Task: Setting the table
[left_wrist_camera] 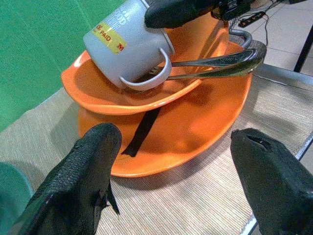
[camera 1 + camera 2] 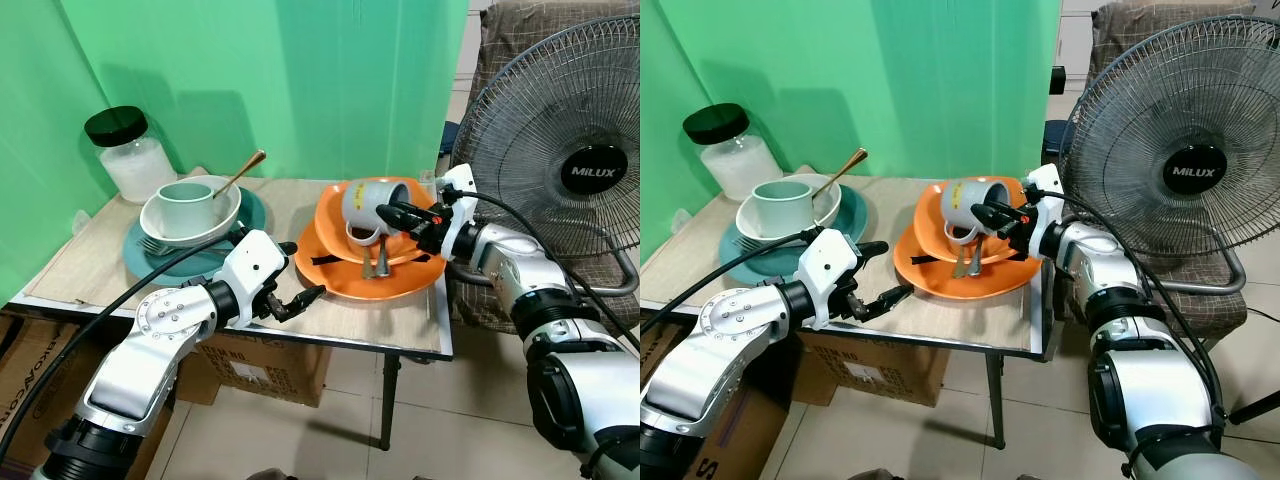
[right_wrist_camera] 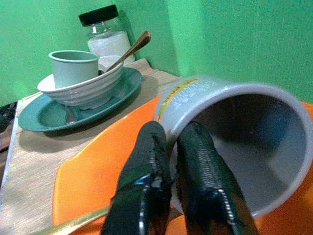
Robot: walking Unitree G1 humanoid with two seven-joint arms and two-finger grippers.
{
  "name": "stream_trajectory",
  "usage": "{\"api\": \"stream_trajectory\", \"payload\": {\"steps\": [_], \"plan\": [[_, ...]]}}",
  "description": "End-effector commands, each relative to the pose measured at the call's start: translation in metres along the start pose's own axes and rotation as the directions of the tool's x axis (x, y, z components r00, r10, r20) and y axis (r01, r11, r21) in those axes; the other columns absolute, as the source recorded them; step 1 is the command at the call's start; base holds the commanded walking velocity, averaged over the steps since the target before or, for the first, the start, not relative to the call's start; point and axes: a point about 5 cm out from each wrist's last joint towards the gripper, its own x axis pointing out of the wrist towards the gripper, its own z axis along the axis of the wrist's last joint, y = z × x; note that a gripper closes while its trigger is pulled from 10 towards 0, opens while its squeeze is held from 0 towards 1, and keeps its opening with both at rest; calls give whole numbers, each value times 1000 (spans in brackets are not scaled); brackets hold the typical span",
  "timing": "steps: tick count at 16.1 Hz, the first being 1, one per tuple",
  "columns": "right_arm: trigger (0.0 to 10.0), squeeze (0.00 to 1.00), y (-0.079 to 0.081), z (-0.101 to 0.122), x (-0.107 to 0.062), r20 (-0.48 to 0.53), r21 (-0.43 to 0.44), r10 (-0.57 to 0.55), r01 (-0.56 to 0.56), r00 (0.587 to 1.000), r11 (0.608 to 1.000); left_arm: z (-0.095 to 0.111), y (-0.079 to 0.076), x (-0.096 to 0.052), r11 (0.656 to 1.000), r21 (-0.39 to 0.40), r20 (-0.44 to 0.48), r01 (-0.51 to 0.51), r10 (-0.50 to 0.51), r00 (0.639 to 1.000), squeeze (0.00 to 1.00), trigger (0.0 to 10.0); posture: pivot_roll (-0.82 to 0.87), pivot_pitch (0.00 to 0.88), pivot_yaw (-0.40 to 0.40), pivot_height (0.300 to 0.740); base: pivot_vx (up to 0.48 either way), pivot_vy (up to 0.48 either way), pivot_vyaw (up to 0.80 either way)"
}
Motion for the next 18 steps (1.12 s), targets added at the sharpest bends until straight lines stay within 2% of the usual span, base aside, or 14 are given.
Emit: {"api": "stream_trajectory", "payload": {"steps": [1, 3, 8, 11, 12, 13, 15, 18], "plan": [[0, 0, -1, -1, 1, -30, -5, -11, 11, 999, 1000, 1, 1, 1, 1000, 16, -3, -3, 3, 1000, 0, 10000, -56, 0, 113, 740, 0, 0, 0], [0, 0, -2, 4, 1, -14, -5, -16, 16, 1000, 1000, 1, 2, 1, 1000, 18, -2, -4, 4, 1000, 0, 10000, -57, 0, 114, 740, 0, 0, 0], [0, 0, -7, 29, -6, 118, 0, 6, -6, 993, 1000, 4, 5, 1, 999, 31, 17, -37, 37, 999, 0, 10000, -54, 0, 109, 740, 0, 0, 0], [0, 0, -8, 41, -10, 211, 17, -4, 0, 977, 1000, 10, 14, 3, 992, 37, 57, -117, 115, 992, 0, 10000, -55, 0, 110, 740, 0, 0, 0], [0, 0, -8, 45, -12, 238, 22, -8, 3, 971, 1000, 12, 18, 4, 991, 8, 79, -133, 132, 988, 0, 10000, -56, 0, 110, 740, 0, 0, 0], [0, 0, -7, 49, -14, 269, 29, -15, 7, 963, 1000, 16, 21, 4, 989, -31, 109, -144, 146, 983, 1000, 10000, -59, 0, 109, 740, 0, 0, 0], [0, 0, -4, 54, -16, 297, 29, -21, 13, 955, 999, 19, 24, 3, 985, -20, 140, -171, 172, 975, 1000, 10000, -60, 0, 110, 740, 0, 0, 0], [0, 0, 7, 58, -20, 334, 11, -25, 23, 942, 1000, 21, 28, 5, 967, 47, 157, -252, 242, 958, 1000, 10000, -58, 0, 103, 740, 0, 0, 0]]}}
